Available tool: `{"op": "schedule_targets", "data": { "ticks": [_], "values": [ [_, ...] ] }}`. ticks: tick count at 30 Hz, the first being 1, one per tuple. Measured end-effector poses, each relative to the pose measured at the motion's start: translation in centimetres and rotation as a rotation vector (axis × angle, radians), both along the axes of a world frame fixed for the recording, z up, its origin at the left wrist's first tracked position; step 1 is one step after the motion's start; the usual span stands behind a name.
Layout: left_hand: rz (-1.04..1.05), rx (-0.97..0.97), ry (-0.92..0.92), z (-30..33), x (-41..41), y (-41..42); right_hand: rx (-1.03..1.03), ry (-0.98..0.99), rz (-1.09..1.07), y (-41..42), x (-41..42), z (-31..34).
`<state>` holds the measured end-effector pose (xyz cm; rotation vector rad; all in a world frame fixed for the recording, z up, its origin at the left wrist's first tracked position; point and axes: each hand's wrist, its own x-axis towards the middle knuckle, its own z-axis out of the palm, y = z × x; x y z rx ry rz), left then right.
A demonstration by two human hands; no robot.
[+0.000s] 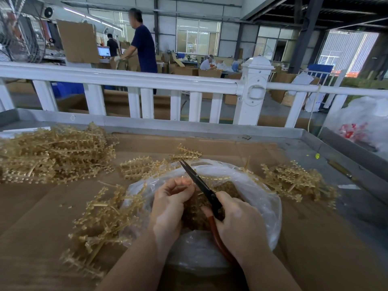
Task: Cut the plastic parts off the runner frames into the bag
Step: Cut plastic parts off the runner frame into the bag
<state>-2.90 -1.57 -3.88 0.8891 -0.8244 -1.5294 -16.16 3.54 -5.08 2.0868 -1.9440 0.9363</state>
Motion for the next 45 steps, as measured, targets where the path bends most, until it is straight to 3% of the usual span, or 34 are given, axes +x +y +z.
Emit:
{"op": "schedule_targets", "data": {
  "ticks": [9, 21, 24, 31, 37, 45],
  "values": [
    [-0.009, 0.075, 0.05, 0.6, -0.2, -0.4, -0.051, -0.322, -0.047, -0.5, 0.3, 1.2],
    [-0.097, 0.051, 0.118, 2.0, -0.5, -0.8, 0.014, -0.469, 0.119, -2.3, 1.7, 3.8],
    [-0.041, 0.037, 0.134, 2.1, -0.2, -1.2, 0.012, -0.605, 0.133, -2.6, 1.3, 4.5],
    [0.051, -0.091, -0.038, 1.3, -0.2, -1.4, 0.016, -0.989, 0.23, -2.1, 0.9, 6.5],
    [-0.13, 0.118, 0.127, 1.9, -0.2, -1.7, 0.096, -1.305, 0.222, -2.0, 0.8, 6.7],
    [-0.235, 0.161, 0.169, 1.6, 0.3, -1.2, 0.097, -1.234, 0.123, -1.2, 0.0, 5.6]
  ]
}}
